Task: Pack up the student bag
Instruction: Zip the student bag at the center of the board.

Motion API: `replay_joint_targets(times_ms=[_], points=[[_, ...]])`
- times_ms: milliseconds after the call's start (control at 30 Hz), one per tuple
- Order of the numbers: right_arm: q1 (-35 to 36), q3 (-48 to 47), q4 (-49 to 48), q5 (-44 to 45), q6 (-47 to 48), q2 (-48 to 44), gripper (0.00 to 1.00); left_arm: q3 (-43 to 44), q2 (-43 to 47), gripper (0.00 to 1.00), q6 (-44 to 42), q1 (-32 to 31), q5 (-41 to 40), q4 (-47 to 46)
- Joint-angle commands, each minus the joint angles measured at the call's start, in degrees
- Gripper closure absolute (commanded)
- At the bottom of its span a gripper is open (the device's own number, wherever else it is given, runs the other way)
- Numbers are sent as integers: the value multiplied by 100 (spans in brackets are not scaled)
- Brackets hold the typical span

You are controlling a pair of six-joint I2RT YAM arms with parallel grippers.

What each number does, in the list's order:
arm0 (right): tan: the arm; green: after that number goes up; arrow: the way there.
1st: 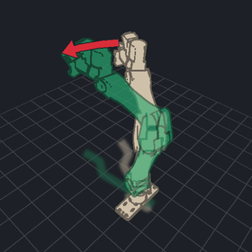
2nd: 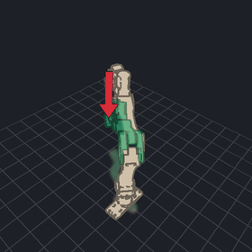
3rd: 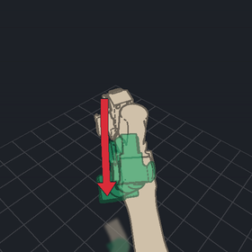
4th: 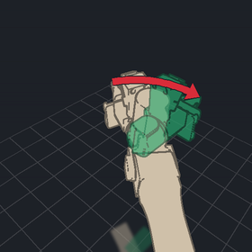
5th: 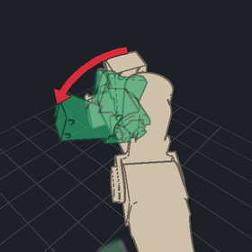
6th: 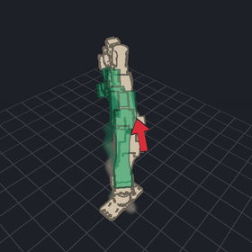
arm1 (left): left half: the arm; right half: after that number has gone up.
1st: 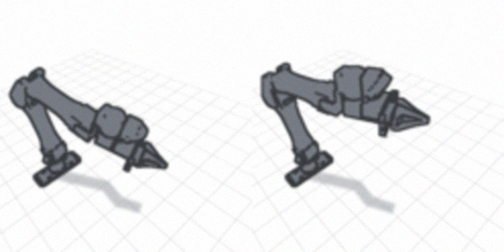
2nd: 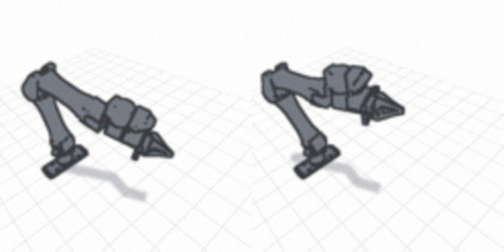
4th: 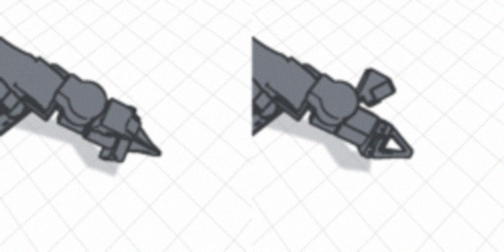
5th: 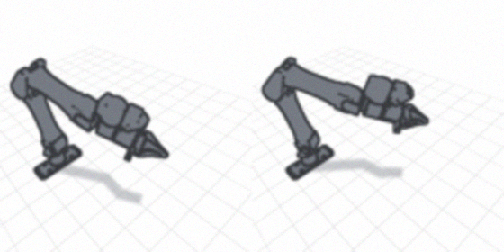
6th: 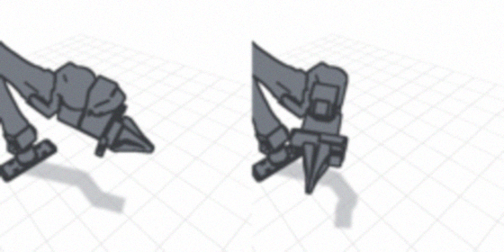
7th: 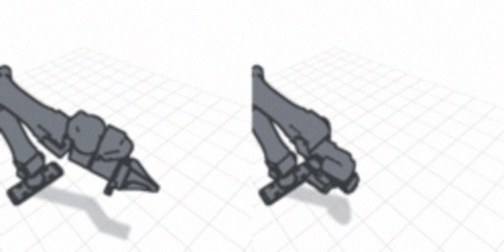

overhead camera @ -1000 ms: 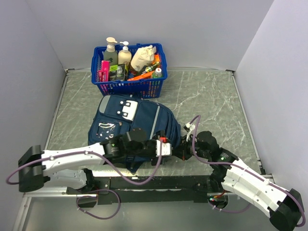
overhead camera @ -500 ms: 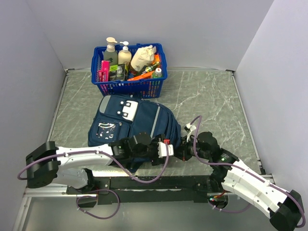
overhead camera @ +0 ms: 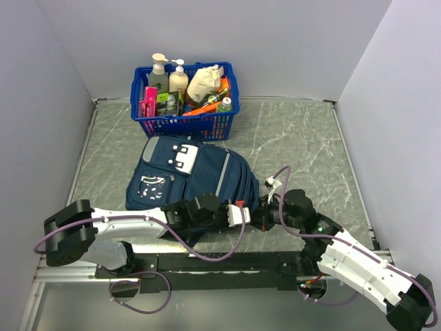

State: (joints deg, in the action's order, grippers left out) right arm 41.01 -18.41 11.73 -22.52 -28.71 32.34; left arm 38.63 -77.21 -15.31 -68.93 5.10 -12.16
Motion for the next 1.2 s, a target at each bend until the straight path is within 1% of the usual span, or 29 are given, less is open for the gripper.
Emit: replay_joint_targets(times_ms=[0,67,133,167,200,233,267,333,400,467,533,633,733,767,800,867,967,1000,1067,1100,1167], points=[[29,-250,-66,186,-73,-210,100,30,144,99,-182,-16,78,-50],[-32,-346,205,494,-82,-71,100,118,232,99,-393,-24,306,318],[-146,-399,365,652,-82,44,100,293,390,99,-805,-24,710,757],[-268,-452,470,679,-91,140,100,329,452,99,-946,-24,816,1194],[-322,-470,523,697,-82,185,100,416,566,99,-1391,-24,1174,1582],[-374,-505,567,697,-74,237,100,469,619,99,-1735,-24,1308,1933],[-505,-584,707,749,-73,351,100,513,672,99,-1982,-24,1431,2581],[-664,-672,796,723,-3,475,100,619,882,99,-2378,-7,1782,3182],[-875,-742,796,627,49,650,100,637,1145,99,-2573,11,1862,3631],[-998,-839,779,618,67,878,100,619,1330,99,-2591,63,2055,3834],[-1200,-961,717,679,120,1107,100,602,1550,99,-2705,116,2274,4308],[-1587,-1111,489,811,146,1388,100,540,1893,99,-3082,213,2521,5020],[-1868,-1278,269,1135,138,1538,100,505,2157,99,-3512,301,2540,5653],[-1930,-1313,251,1206,155,1539,100,522,2236,99,-3801,301,2452,5811],[-2018,-1383,260,1459,146,1487,100,531,2280,99,-4004,301,2417,6170],[-2123,-1437,400,1558,164,1346,100,531,2420,99,-4313,301,2355,6392],[-2168,-1507,838,1803,217,802,100,496,2570,99,-4568,301,2267,6569],[-2168,-1533,979,1865,199,444,100,479,2588,99,-4647,301,2250,6604],[-2159,-1542,1322,1840,173,38,100,417,2658,99,-4884,301,2118,6692],[-2159,-1560,1437,1778,164,-330,100,391,2676,99,-4955,301,2048,6692],[-2150,-1543,1735,1436,68,-613,100,356,2746,99,-5157,301,1873,6692]])
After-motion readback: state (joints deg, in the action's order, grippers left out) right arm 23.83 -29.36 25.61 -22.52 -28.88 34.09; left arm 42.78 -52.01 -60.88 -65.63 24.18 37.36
